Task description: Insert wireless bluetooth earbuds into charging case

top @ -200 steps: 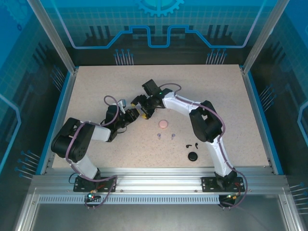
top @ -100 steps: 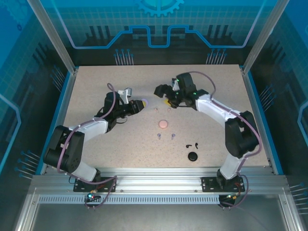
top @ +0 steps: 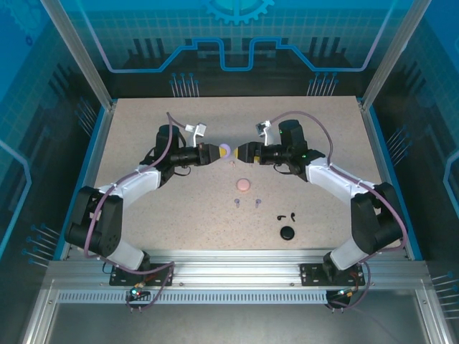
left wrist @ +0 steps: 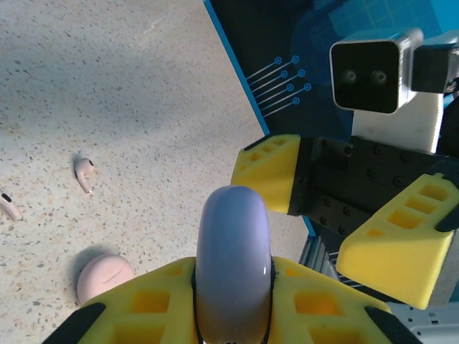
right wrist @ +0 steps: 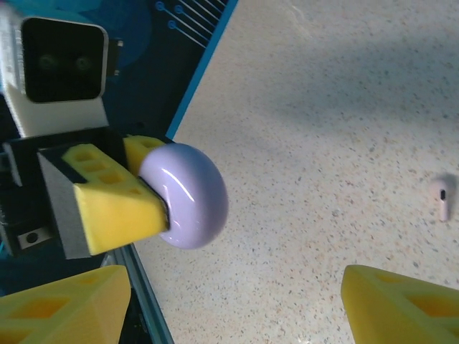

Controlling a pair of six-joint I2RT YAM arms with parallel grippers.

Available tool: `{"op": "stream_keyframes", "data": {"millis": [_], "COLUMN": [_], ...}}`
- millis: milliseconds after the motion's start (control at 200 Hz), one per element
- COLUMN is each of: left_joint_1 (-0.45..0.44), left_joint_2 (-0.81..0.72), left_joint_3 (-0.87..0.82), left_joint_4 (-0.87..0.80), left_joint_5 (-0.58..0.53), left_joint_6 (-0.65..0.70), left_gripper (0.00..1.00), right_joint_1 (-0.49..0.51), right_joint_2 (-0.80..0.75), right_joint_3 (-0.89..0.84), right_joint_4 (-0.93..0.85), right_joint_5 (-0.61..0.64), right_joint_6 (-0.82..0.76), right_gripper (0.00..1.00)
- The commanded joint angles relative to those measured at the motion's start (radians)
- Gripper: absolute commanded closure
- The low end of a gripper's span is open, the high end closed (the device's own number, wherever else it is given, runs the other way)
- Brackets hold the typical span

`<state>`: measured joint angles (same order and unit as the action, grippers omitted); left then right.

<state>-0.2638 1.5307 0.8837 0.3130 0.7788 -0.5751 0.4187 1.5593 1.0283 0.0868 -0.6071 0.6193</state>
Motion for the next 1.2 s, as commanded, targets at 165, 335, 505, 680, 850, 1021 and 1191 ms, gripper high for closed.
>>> {"op": "stream_keyframes", "data": {"millis": [165,335,505,680,850,1021,1191], "left_joint_1": [0.0,-0.005,-0.015,-0.017,-0.018,-0.018,-0.019], "left_joint_2": [0.011,0.0,-0.017,-0.052,-0.063,-0.054,-0.049], "left_joint_3": [0.036,0.038,0.041,0.025,0.018,0.012,0.014], "left_joint_4": [-0.035,-0.037,-0.037,-0.013,-0.004,0.005,0.011], "left_joint_5": [0.075,0.086,0.104,0.107,0.108,0.108,0.112], "left_joint_6": [0.017,0.014,0.011,-0.005,-0.008,-0.012,-0.014], "left_gripper": [1.0,1.0,1.0,1.0,1.0,1.0,1.0], "right_joint_1": [0.023,0.031,0.022,-0.01,-0.04,-0.053,-0.048], "right_joint_2": [0.033,0.073,0.117,0.17,0.152,0.057,0.013], "right_joint_3": [0.031,0.06,0.075,0.052,-0.001,-0.038,-0.035], "right_joint_4": [0.035,0.032,0.043,0.052,0.071,0.069,0.09], "right_joint_5": [-0.057,-0.044,-0.003,0.034,0.042,-0.013,-0.097], "right_joint_6": [-0.043,-0.034,-0.015,0.017,0.044,0.031,0.029], "right_gripper": [0.24,0.26,0.29,0.35,0.35,0.35,0.35]}}
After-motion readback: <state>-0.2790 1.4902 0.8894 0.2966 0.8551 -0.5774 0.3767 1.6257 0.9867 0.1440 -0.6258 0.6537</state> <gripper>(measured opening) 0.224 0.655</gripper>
